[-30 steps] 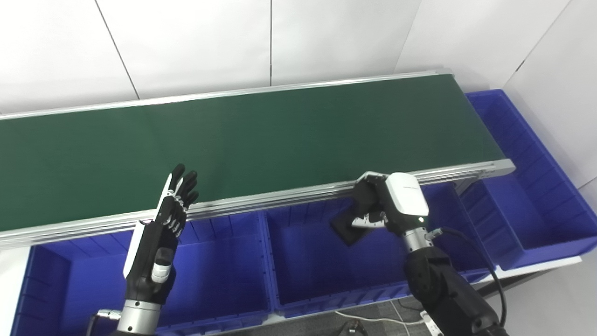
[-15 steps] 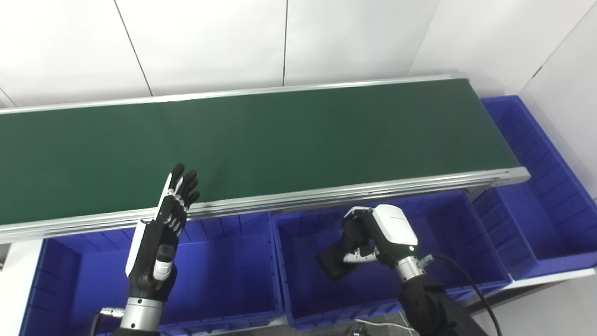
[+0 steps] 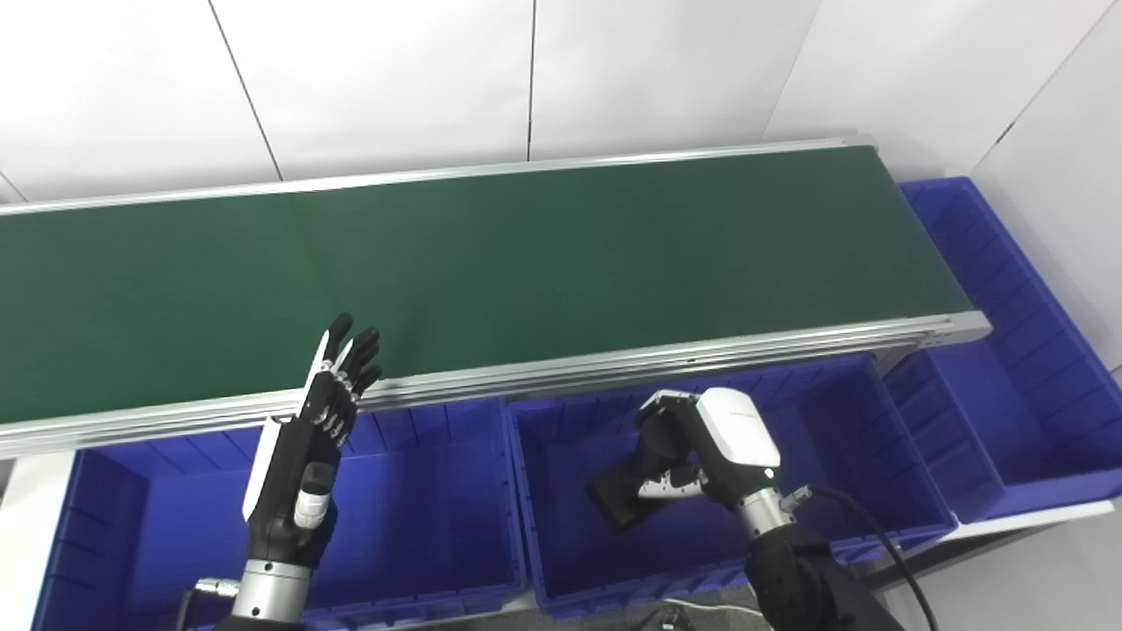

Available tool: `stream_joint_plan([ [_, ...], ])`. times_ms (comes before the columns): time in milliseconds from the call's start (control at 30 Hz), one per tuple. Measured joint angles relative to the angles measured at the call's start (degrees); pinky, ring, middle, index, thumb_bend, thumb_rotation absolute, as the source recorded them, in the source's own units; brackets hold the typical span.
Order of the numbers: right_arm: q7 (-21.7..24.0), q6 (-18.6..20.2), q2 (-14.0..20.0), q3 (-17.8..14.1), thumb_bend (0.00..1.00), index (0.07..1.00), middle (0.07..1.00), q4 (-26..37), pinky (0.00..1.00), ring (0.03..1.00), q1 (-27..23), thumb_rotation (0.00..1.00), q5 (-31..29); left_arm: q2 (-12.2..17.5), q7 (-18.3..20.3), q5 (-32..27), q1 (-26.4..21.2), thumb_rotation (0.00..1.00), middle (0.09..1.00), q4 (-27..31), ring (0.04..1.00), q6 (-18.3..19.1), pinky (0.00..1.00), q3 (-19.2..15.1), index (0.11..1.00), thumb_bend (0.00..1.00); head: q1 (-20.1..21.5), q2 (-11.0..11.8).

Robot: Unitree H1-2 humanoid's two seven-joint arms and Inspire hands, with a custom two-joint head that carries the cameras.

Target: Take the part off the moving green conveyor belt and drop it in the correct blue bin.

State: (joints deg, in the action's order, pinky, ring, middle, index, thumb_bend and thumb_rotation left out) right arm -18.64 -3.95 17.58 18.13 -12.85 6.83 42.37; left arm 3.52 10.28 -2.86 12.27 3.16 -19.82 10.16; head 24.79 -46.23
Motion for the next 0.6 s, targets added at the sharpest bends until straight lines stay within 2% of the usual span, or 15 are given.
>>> stream_joint_plan([
  [33, 0.14, 0.0, -0.01, 0.14, 0.51, 0.543, 0.475, -0.33, 0.32, 0.387, -0.18, 0.0, 0.05, -0.02, 0.0, 0.0, -0.03, 0.97, 0.947, 0.0, 0.957, 0.0, 0.93, 0.01, 1.0, 0.97, 0.0, 0.0],
  [100, 2.44, 0.11, 0.07, 0.29, 0.53, 0.522, 0.472, -0.64, 0.36, 0.458, -0.39, 0.0, -0.15, -0.08, -0.01, 0.2, -0.04, 0.97, 0.95, 0.0, 0.958, 0.0, 0.93, 0.06, 1.0, 0.97, 0.0, 0.0],
  [133, 4.29, 0.55, 0.08, 0.4, 0.77, 0.651, 0.619, -0.48, 0.43, 0.548, -0.4, 0.12, -0.34, -0.1, -0.03, 0.58, -0.05, 0.97, 0.946, 0.0, 0.959, 0.0, 0.93, 0.04, 1.0, 0.98, 0.0, 0.0],
  [200, 9.12, 3.0, 0.12, 0.69, 0.96, 0.802, 0.804, 0.39, 0.56, 0.716, -0.42, 0.29, -0.91, -0.1, -0.05, 0.96, -0.06, 0.97, 0.943, 0.0, 0.96, -0.02, 0.93, 0.05, 1.0, 0.98, -0.26, 0.09],
  [267, 14.0, 5.87, 0.23, 0.81, 0.99, 0.828, 0.838, 1.57, 0.6, 0.758, -0.39, 0.32, -1.52, -0.18, -0.08, 0.97, -0.06, 0.97, 0.943, 0.0, 0.961, -0.02, 0.94, 0.03, 1.0, 0.98, -0.26, 0.09],
  [300, 15.69, 6.77, 0.29, 0.74, 1.0, 0.856, 0.883, 1.89, 0.71, 0.831, -0.4, 0.38, -1.86, -0.22, -0.08, 0.97, -0.06, 0.97, 0.943, 0.0, 0.962, -0.02, 0.94, 0.04, 1.0, 0.98, -0.26, 0.09],
  [400, 18.0, 8.19, 0.45, 0.46, 1.0, 0.885, 0.929, 3.02, 0.85, 0.902, -0.24, 0.46, -2.54, -0.23, -0.08, 0.97, -0.05, 0.97, 0.942, 0.0, 0.958, -0.01, 0.93, 0.04, 1.0, 0.97, -0.53, 0.09],
  [600, 19.22, 8.2, 0.48, 0.31, 1.0, 0.902, 0.935, 3.17, 0.9, 0.913, -0.24, 0.52, -2.57, -0.24, -0.11, 1.1, -0.05, 0.97, 0.938, 0.01, 0.948, -0.01, 0.92, 0.02, 1.0, 0.98, -0.7, 0.09],
])
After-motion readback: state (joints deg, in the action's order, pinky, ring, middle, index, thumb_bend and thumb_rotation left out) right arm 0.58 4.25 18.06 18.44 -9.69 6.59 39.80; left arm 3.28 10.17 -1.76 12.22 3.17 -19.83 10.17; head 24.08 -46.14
